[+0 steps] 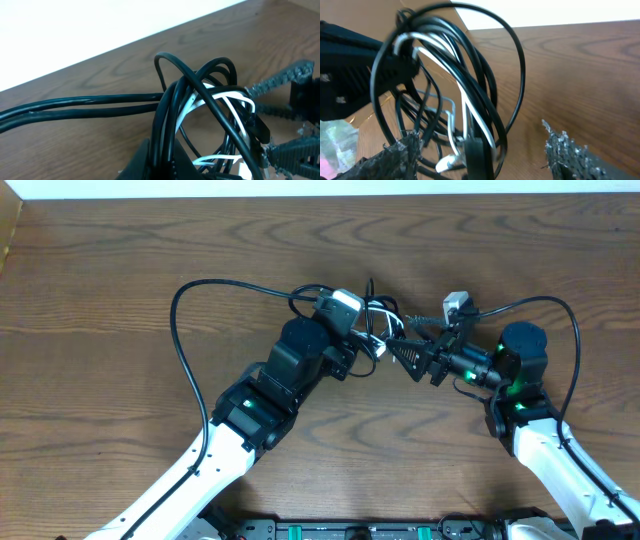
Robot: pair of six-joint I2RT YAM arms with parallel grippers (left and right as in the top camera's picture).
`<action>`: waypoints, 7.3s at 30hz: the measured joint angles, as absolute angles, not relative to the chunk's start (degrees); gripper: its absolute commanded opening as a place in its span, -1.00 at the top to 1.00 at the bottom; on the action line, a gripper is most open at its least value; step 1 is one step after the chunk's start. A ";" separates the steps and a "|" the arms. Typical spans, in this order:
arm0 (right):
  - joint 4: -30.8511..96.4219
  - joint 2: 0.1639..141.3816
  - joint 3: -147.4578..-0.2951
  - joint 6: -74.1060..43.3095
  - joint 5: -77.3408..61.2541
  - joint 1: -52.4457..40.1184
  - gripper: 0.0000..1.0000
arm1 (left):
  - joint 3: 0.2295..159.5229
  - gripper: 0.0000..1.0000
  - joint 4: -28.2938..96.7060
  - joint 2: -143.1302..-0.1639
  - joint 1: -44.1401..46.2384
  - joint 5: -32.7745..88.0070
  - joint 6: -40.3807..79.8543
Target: Untangle cables
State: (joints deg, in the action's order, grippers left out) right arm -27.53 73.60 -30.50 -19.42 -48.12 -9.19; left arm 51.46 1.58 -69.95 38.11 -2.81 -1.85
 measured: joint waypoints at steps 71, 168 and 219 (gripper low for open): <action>-25.06 74.41 -31.83 -17.52 -49.23 -10.70 0.98 | 51.46 0.85 -5.30 -71.70 38.17 -36.16 -3.46; -42.98 74.63 -31.00 -28.14 -68.75 1.67 0.98 | 51.46 0.84 10.50 -71.81 34.02 10.31 -34.79; -39.66 74.74 -30.96 -40.16 -79.37 19.38 -0.97 | 51.46 0.85 5.26 -71.81 34.17 11.38 -31.79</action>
State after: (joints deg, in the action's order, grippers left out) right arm -39.66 74.74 -30.96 -40.16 -79.37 19.38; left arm 51.46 5.26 -71.81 34.17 11.38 -31.79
